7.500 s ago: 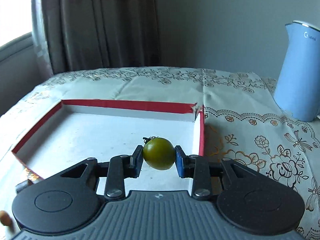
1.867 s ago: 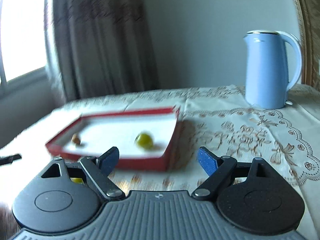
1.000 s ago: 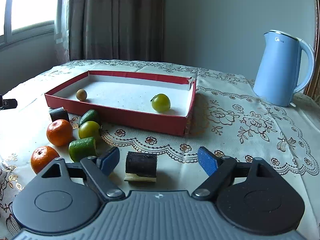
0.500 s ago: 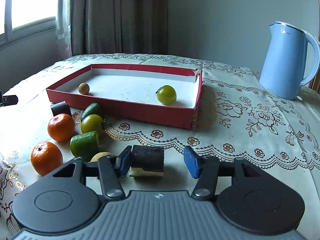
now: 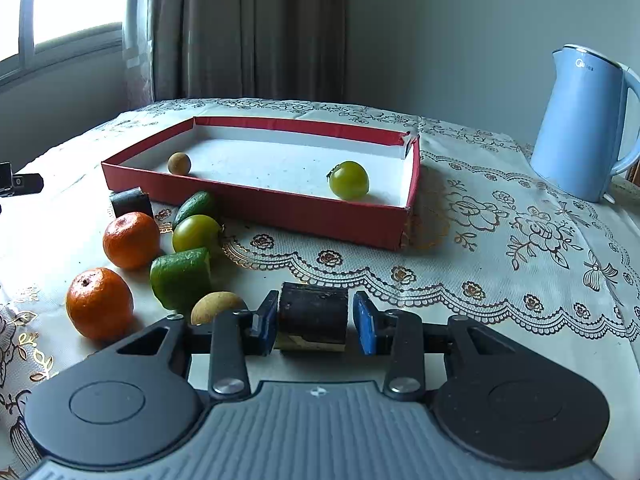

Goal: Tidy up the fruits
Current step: 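Close the right gripper around the eggplant piece and lift it, then carry the eggplant piece into the tray and open the right gripper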

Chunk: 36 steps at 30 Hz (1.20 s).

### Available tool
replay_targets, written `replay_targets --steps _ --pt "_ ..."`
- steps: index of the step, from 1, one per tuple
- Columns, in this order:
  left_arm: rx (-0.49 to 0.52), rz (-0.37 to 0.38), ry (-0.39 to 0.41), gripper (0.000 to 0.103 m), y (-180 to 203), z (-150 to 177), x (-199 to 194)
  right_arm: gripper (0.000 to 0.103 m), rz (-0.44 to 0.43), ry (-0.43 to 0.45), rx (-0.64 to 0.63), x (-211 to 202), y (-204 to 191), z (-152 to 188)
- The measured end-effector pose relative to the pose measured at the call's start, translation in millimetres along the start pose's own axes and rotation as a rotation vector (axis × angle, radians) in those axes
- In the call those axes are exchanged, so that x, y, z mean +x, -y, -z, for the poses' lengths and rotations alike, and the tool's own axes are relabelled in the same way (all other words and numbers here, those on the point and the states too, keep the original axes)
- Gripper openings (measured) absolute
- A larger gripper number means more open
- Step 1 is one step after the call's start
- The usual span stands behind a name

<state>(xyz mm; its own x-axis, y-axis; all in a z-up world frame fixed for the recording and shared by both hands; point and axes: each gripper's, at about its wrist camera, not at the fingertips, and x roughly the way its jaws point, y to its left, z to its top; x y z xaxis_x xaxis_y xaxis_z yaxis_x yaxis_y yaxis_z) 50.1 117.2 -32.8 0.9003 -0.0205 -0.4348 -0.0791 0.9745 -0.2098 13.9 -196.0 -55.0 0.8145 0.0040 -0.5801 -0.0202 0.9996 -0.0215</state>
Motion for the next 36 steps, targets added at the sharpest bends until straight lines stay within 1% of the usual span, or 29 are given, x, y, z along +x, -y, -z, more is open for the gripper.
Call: replay_targets --steps 2,3,9,27,31,36 --pt "0.000 -0.001 0.000 0.103 0.0 0.1 -0.1 0.037 0.000 -0.003 -0.002 0.5 -0.1 0.0" --pt "0.000 0.000 0.000 0.103 0.0 0.0 0.0 0.034 -0.003 -0.006 -0.002 0.9 -0.4 0.2" --pt "0.000 -0.001 -0.001 0.103 -0.1 -0.1 0.0 0.032 -0.004 -0.004 -0.003 1.2 -2.5 0.5" --pt "-0.008 -0.010 -0.010 0.103 -0.9 0.2 1.1 0.031 -0.009 0.017 0.024 -3.5 2.2 -1.3" --pt "-0.009 -0.010 -0.011 0.103 -1.0 0.4 1.0 0.031 -0.013 0.052 0.036 -9.2 6.2 -13.1" --pt "-0.013 -0.013 -0.015 0.103 -0.7 0.8 2.0 0.031 -0.010 0.118 0.019 -19.7 10.7 -42.4"
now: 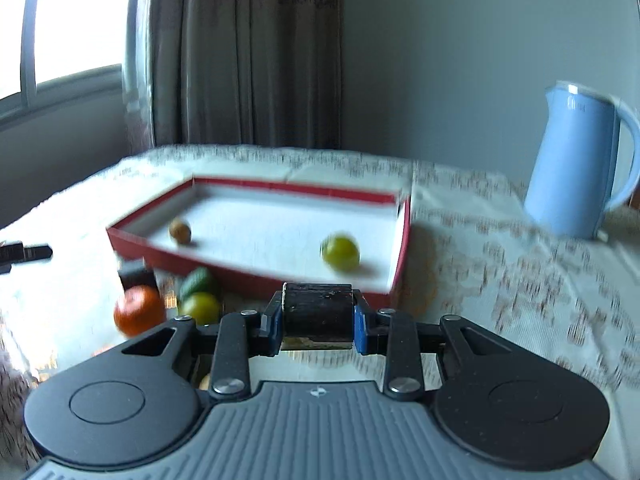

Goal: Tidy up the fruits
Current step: 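Carry the eggplant piece into the tray and open the right gripper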

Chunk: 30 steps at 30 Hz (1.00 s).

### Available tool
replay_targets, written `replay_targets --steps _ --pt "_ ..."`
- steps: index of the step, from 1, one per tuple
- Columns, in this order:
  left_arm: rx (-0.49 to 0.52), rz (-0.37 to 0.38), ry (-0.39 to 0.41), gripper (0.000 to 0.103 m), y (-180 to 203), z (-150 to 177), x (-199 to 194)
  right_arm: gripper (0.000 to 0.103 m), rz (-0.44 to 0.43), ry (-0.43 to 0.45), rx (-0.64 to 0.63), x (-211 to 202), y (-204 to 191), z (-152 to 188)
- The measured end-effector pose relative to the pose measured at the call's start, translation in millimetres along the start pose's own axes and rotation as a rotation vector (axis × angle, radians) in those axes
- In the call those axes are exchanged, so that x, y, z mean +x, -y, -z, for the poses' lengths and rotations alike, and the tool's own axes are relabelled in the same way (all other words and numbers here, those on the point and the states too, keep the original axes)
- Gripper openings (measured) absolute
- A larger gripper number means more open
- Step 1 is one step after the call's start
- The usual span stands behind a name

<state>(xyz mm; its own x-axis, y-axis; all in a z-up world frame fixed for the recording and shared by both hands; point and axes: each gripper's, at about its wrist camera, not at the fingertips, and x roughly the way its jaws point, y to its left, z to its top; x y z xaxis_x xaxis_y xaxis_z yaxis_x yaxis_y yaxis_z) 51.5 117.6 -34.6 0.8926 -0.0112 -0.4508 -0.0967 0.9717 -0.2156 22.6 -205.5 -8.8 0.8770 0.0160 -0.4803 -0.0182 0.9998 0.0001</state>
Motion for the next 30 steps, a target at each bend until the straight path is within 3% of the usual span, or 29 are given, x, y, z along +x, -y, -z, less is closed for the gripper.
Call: replay_targets --steps 9,30 --pt "-0.007 0.005 -0.009 0.103 -1.0 -1.1 1.8 0.031 0.027 0.060 -0.085 8.9 -11.0 -39.8" --pt "-0.026 0.030 -0.026 0.103 -3.5 -2.0 4.9 0.031 0.042 -0.065 -0.103 126.2 -36.3 -58.6"
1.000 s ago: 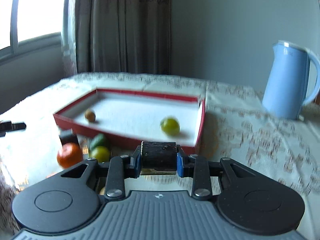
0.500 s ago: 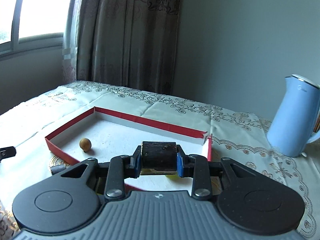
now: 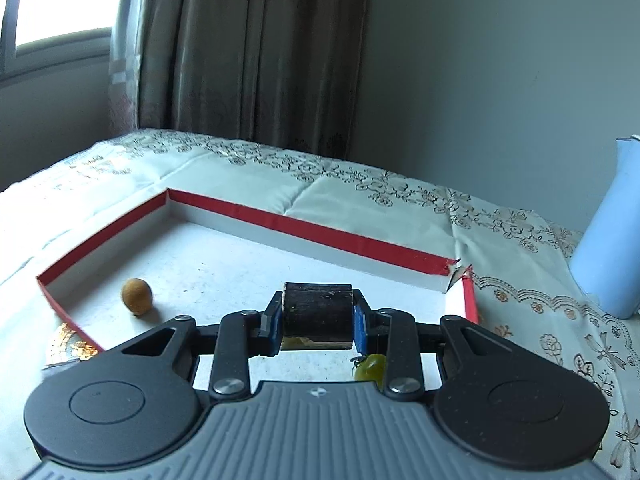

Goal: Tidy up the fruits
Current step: 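Carry the eggplant piece into the tray and open the right gripper, then withdraw the right gripper while the left gripper approaches the orange tangerine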

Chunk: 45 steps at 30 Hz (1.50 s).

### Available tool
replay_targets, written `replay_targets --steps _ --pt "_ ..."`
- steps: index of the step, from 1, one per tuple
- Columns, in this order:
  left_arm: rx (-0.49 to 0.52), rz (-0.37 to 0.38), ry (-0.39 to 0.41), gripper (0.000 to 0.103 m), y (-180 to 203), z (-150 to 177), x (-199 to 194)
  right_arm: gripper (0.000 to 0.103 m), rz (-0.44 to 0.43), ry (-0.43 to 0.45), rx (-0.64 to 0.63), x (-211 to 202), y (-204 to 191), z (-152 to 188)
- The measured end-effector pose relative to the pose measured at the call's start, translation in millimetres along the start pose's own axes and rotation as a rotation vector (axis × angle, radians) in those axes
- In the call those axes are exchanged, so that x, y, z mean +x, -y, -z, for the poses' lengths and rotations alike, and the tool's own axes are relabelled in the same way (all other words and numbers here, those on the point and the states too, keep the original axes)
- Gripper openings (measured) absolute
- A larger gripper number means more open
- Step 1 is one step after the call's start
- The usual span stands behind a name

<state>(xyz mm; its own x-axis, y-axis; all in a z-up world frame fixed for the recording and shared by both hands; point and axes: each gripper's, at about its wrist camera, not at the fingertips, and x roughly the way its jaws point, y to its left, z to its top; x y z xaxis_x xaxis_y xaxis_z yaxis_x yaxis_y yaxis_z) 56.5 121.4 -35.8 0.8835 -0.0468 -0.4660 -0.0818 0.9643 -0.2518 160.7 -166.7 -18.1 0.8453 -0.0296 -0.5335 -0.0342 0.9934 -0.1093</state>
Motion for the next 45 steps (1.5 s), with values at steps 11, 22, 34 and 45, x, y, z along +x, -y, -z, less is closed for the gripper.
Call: replay_targets --steps 11,22,34,45 --pt "-0.013 0.009 -0.010 0.103 -1.9 -0.8 1.2 0.035 0.000 -0.078 0.042 31.3 7.6 11.3" --pt "-0.019 -0.011 -0.026 0.103 -2.1 -1.3 4.5 0.066 0.006 0.154 0.230 -59.2 79.1 19.4" --pt "0.074 -0.053 -0.015 0.103 23.1 3.6 -17.7 0.075 0.169 0.183 0.523 -64.7 171.5 75.9" --pt "0.451 0.143 -0.062 0.093 124.9 45.3 -63.0 0.075 0.120 0.211 0.528 -71.9 168.9 75.9"
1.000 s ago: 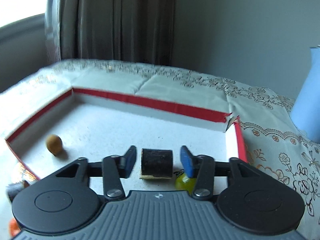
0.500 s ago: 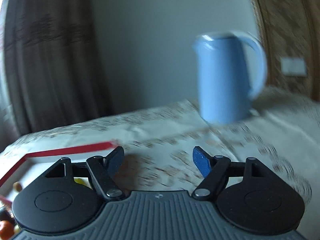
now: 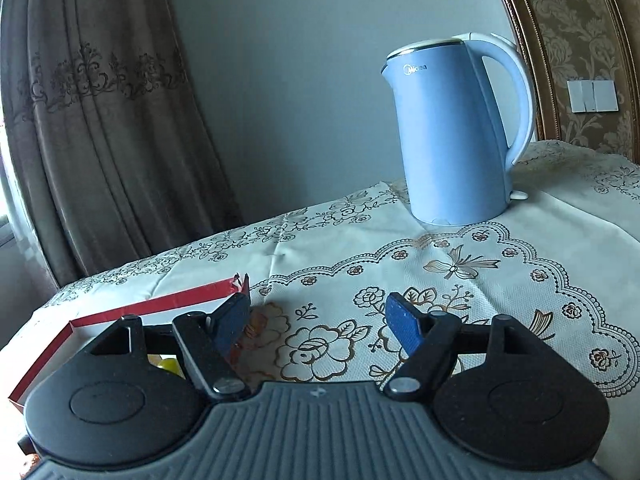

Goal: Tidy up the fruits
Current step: 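Withdraw the right gripper while the left gripper approaches the orange tangerine, then close the left gripper around the orange tangerine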

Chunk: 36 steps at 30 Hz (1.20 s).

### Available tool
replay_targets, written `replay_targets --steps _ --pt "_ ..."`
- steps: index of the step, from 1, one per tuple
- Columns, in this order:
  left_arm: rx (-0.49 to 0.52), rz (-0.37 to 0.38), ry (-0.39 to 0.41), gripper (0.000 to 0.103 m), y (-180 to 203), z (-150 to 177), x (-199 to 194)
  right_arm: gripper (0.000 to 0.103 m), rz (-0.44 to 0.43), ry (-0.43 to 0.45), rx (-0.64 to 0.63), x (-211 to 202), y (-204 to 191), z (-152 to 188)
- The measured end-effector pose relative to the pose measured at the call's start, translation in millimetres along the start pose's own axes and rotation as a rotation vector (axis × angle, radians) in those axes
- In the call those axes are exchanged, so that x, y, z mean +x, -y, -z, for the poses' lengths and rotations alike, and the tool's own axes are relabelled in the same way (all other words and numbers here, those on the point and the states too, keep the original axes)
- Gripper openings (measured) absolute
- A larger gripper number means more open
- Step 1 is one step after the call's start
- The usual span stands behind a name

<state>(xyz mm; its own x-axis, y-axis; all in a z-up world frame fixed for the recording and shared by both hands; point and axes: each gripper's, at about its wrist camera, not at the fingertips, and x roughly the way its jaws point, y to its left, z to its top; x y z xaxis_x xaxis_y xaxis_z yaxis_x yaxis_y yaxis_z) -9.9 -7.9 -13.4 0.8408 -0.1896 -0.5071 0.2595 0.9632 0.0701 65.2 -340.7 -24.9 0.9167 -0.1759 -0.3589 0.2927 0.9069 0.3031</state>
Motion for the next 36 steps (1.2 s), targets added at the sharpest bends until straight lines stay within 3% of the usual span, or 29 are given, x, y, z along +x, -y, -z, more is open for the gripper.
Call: replay_targets --steps 3,14,21,30,36 --pt "0.045 0.013 -0.020 0.091 17.2 3.2 6.8 0.075 -0.005 0.005 -0.001 -1.6 -0.6 -0.6" --pt "0.069 0.073 -0.014 0.091 33.2 7.4 7.7 0.075 -0.015 0.002 -0.002 -2.0 -0.2 -1.0" --pt "0.083 0.106 -0.034 0.084 44.9 11.7 13.6 0.075 -0.009 -0.008 -0.010 0.5 -1.3 0.3" --pt "0.091 0.137 -0.087 0.052 53.9 17.8 23.4 0.075 -0.006 -0.009 -0.018 1.0 -2.7 1.1" --pt "0.083 0.133 -0.088 0.048 52.4 18.1 23.5 0.075 -0.004 -0.011 -0.020 1.1 -3.4 1.2"
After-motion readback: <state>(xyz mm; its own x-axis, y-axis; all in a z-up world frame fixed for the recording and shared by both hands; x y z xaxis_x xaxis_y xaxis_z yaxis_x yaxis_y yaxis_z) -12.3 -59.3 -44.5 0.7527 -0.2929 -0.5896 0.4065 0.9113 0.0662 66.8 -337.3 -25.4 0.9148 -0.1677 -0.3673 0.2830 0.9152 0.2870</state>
